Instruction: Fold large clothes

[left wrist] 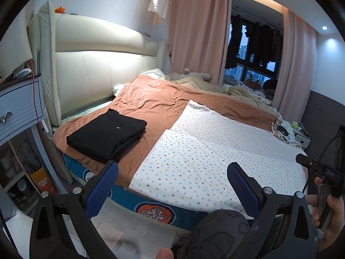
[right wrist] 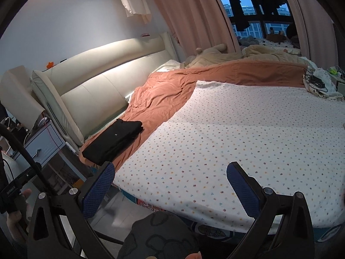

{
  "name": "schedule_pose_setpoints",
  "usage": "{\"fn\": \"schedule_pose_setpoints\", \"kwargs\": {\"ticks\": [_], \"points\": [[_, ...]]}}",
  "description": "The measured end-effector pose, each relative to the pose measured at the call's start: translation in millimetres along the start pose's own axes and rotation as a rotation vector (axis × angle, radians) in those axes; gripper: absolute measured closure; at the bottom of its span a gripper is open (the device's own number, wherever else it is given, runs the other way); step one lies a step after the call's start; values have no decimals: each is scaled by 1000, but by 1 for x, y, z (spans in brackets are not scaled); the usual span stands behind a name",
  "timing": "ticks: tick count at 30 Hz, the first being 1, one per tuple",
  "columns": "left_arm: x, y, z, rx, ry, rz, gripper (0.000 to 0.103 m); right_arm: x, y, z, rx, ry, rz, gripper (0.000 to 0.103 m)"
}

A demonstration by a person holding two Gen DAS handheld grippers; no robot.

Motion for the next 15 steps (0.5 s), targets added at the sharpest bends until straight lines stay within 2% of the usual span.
{"fn": "schedule_pose_setpoints", "kwargs": {"ticks": [15], "points": [[-57,49,-53,-14,-67,-81,0,-8,75,-62,-68,25,-78,0]]}}
Point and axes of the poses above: each gripper's, at about its wrist camera, not at the fingertips, and y roughly against the way its jaws point, x to its left, z to its top, the point moved 3 cm from there along -y, roughly the way its jaws point, and after that the axes turned 1 degree about y, right-handed, at the moved point
